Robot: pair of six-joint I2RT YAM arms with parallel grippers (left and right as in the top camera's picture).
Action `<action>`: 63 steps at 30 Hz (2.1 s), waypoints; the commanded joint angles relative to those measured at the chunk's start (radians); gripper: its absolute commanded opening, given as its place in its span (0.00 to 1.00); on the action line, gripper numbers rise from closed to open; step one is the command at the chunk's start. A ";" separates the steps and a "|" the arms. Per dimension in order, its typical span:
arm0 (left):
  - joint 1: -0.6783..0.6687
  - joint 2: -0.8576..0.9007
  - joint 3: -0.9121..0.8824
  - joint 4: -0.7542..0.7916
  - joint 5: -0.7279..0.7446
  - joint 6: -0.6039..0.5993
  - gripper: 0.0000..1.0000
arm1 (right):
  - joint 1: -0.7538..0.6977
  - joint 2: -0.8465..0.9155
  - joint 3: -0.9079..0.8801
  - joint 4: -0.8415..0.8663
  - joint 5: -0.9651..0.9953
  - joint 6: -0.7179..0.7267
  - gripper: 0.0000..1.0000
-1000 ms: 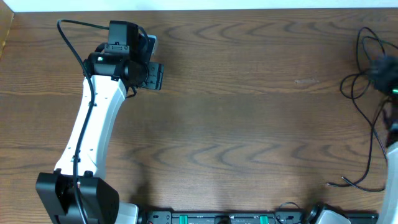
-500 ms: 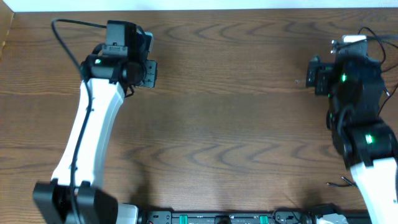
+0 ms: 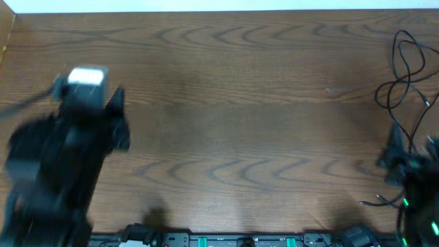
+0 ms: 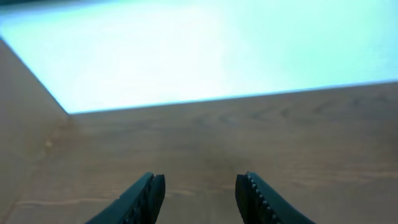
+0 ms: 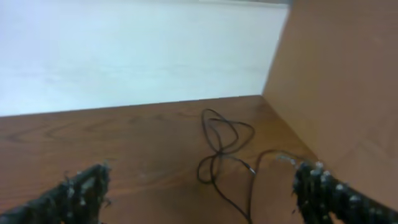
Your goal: Untangle cables
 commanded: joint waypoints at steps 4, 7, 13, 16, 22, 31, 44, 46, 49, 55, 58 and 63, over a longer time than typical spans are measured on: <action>-0.002 -0.185 0.001 -0.056 -0.053 -0.001 0.46 | 0.012 -0.171 0.001 -0.096 0.063 0.004 0.99; -0.002 -0.263 0.000 -0.108 -0.084 0.000 0.49 | 0.002 -0.209 0.001 -0.163 0.059 -0.100 0.99; -0.002 -0.398 -0.095 -0.174 -0.165 -0.001 0.55 | -0.004 -0.212 0.001 -0.356 0.036 -0.166 0.99; -0.002 -0.462 -0.176 -0.174 -0.177 -0.010 0.69 | -0.004 -0.211 0.000 -0.329 -0.017 -0.275 0.99; -0.002 -0.510 -0.273 -0.174 -0.201 -0.047 0.96 | -0.004 -0.211 0.000 -0.233 -0.156 -0.513 0.99; -0.002 -0.509 -0.287 -0.174 -0.201 -0.046 0.97 | -0.004 -0.211 0.000 -0.243 -0.174 -0.512 0.99; -0.002 -0.509 -0.287 -0.174 -0.201 -0.046 0.97 | -0.004 -0.211 0.000 -0.243 -0.174 -0.512 0.99; -0.002 -0.509 -0.287 -0.174 -0.201 -0.046 0.97 | -0.004 -0.211 0.000 -0.243 -0.174 -0.512 0.99; -0.002 -0.509 -0.287 -0.171 -0.201 -0.046 0.97 | -0.004 -0.211 0.000 -0.243 -0.174 -0.512 0.99; -0.002 -0.508 -0.291 -0.127 0.016 -0.046 0.97 | -0.004 -0.211 0.000 -0.243 -0.174 -0.512 0.99; -0.002 -0.505 -0.296 -0.096 0.137 -0.047 0.98 | -0.004 -0.211 0.000 -0.243 -0.174 -0.512 0.99; -0.002 -0.500 -0.335 -0.037 0.313 -0.047 0.97 | -0.004 -0.211 0.000 -0.243 -0.174 -0.512 0.99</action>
